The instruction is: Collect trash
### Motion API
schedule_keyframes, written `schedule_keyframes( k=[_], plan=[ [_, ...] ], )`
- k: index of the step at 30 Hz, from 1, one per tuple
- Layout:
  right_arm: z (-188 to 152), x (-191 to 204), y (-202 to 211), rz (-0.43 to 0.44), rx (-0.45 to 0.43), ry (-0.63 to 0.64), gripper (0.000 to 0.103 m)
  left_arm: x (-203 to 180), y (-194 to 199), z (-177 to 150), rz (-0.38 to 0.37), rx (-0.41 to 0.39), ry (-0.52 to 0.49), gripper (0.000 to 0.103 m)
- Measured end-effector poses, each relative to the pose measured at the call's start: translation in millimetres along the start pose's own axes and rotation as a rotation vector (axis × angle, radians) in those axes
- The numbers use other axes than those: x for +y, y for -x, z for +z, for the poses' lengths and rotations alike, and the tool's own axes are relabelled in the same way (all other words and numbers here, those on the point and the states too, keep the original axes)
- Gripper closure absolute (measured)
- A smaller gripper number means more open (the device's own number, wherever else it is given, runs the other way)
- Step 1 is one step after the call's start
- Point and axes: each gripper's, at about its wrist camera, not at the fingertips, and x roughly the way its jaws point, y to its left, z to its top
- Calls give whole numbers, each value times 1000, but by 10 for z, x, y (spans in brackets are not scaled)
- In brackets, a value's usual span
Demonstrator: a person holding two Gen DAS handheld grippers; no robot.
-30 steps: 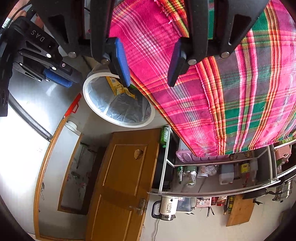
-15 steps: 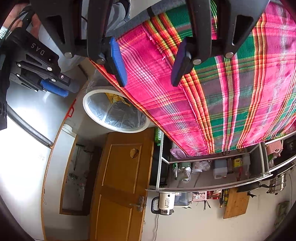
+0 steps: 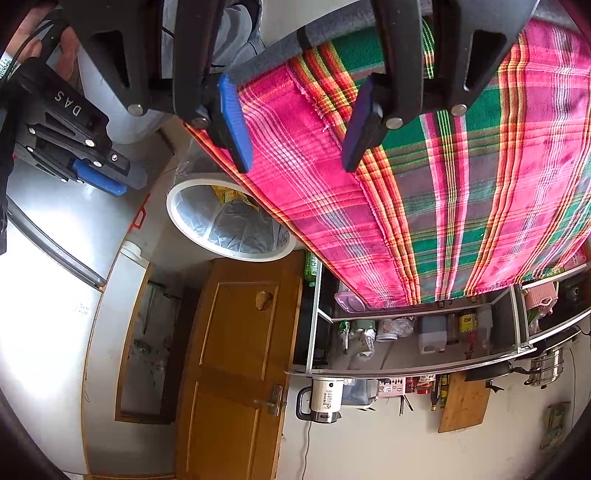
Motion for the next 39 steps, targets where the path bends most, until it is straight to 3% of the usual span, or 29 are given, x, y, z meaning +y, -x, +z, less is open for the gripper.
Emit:
schedule_keyframes(
  k=[39],
  plan=[
    [-3, -25, 2, -2, 6, 2, 69, -61, -3, -73, 16, 0, -9, 51]
  ],
)
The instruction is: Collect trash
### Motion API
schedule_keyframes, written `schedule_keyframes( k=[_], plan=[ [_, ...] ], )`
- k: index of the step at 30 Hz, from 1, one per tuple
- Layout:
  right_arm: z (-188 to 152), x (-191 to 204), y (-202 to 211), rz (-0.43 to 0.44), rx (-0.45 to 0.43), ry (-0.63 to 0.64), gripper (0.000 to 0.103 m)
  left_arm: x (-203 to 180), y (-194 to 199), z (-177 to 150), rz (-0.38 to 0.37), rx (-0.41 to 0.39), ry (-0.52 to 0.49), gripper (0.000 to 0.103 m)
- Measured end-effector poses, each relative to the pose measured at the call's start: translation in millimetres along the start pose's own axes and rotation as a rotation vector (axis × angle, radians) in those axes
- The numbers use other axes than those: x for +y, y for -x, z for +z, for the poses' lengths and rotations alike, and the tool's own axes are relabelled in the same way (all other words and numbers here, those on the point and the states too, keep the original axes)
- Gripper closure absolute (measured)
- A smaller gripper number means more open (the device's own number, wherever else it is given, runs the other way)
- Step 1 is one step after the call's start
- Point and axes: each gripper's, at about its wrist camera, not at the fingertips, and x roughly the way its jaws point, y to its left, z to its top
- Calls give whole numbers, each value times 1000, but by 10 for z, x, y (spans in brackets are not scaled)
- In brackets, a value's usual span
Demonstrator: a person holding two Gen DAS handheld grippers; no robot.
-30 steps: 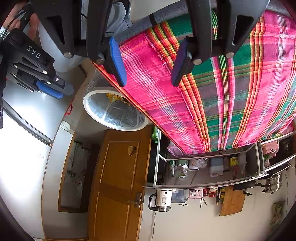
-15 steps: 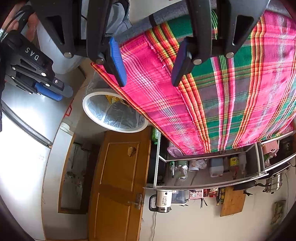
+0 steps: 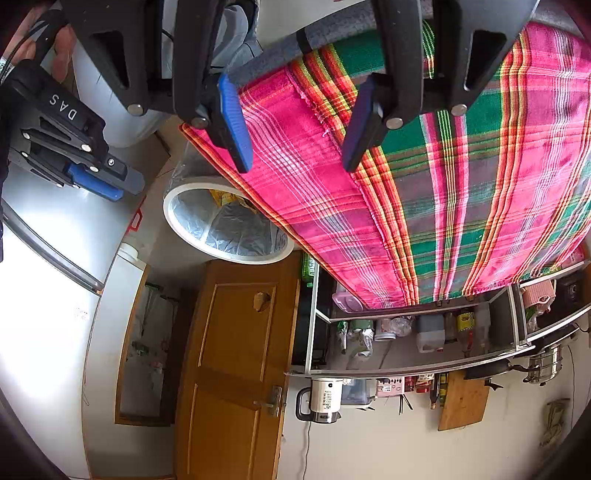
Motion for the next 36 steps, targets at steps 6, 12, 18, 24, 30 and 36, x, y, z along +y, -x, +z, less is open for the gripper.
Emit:
schedule_keyframes(
  k=[6, 12, 18, 24, 30, 36],
  plan=[
    [-6, 4, -16, -1, 2, -1, 69, 1, 2, 4, -4, 6, 7, 51],
    [-8, 0, -25, -1, 3, -1, 69, 6, 2, 7, -9, 9, 11, 51],
    [-7, -2, -24, -1, 3, -1, 69, 14, -8, -2, -7, 13, 12, 51],
    [-20, 3, -33, -1, 4, 1, 69, -8, -12, -10, -5, 12, 4, 51],
    [-15, 4, -36, -1, 4, 0, 69, -32, -40, -24, -9, 24, -1, 51],
    [-18, 4, -35, -1, 6, 0, 69, -40, -41, -38, -13, 25, -4, 51]
  ],
)
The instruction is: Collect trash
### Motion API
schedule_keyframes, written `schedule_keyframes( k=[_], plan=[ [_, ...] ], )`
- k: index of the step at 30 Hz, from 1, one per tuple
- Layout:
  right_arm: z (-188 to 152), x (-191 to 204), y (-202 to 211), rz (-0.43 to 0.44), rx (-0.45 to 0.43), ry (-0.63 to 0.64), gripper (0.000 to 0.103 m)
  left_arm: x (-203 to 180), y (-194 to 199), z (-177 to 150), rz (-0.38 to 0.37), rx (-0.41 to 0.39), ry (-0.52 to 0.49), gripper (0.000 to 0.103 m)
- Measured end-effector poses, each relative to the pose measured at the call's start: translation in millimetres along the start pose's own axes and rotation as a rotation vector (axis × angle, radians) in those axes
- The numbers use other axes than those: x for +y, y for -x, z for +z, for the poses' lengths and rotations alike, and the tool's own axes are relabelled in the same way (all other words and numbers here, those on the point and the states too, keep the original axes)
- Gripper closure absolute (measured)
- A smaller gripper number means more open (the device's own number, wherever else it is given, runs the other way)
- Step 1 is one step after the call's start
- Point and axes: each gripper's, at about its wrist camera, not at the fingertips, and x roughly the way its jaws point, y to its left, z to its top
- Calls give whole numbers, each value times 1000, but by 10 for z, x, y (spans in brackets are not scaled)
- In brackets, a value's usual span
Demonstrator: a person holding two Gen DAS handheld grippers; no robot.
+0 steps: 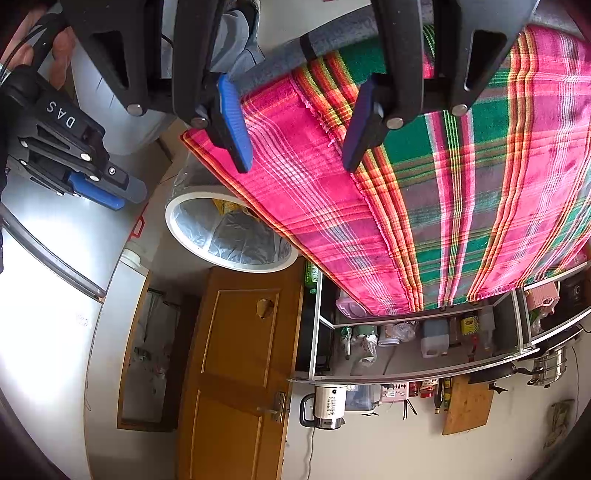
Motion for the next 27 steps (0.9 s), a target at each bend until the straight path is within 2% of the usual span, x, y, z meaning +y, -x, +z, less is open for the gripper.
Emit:
schedule_keyframes(
  k=[17, 27],
  plan=[
    [-21, 7, -31, 0, 2, 1, 69, -14, -14, -30, 15, -3, 3, 50],
    [-17, 0, -47, 0, 1, 2, 69, -14, -16, -32, -2, -1, 11, 50]
  ],
)
